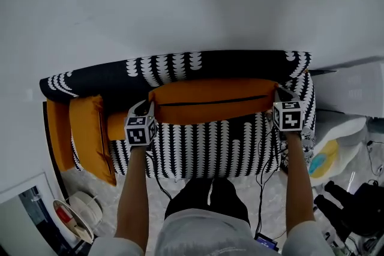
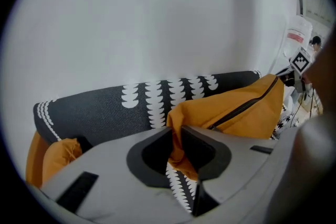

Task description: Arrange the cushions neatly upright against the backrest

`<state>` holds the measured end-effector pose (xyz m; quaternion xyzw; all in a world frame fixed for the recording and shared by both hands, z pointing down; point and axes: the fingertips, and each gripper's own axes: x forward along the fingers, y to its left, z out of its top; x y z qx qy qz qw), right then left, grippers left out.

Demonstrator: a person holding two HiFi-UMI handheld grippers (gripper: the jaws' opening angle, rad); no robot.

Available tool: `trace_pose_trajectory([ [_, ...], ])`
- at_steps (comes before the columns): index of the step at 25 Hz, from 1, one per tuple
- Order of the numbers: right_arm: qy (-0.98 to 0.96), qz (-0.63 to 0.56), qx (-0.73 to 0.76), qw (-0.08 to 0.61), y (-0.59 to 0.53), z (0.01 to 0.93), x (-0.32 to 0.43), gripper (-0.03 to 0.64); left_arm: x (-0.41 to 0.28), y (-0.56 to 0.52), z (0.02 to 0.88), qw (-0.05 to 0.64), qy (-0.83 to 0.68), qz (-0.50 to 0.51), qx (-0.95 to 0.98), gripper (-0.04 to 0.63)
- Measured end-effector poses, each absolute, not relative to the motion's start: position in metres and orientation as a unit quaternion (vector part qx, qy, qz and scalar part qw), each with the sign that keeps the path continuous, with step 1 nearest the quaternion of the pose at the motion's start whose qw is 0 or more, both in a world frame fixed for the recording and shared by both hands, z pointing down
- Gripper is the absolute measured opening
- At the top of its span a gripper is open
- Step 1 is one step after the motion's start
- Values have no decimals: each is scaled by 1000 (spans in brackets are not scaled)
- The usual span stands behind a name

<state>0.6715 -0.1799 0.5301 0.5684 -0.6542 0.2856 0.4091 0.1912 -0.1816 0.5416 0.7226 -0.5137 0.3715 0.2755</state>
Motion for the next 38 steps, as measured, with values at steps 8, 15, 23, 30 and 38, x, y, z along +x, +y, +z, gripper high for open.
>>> trace_pose_trajectory([
  [8,-653,249,546,462,-220,548,657,12,194,-204,555,291,-500,361,732,80],
  [15,-657,251,534,470,-234,549,655,12,190,-210,549,285,-522,338,729,100],
  [23,-655,241,557,450,-210,519,669,15,179,-200,527,276,-546,319,724,148],
  [30,-664,198,592,412,-198,463,675,38,172,-186,491,275,-572,275,722,192],
  [38,-703,167,575,384,-159,402,643,38,166,-115,452,268,-585,267,717,192],
])
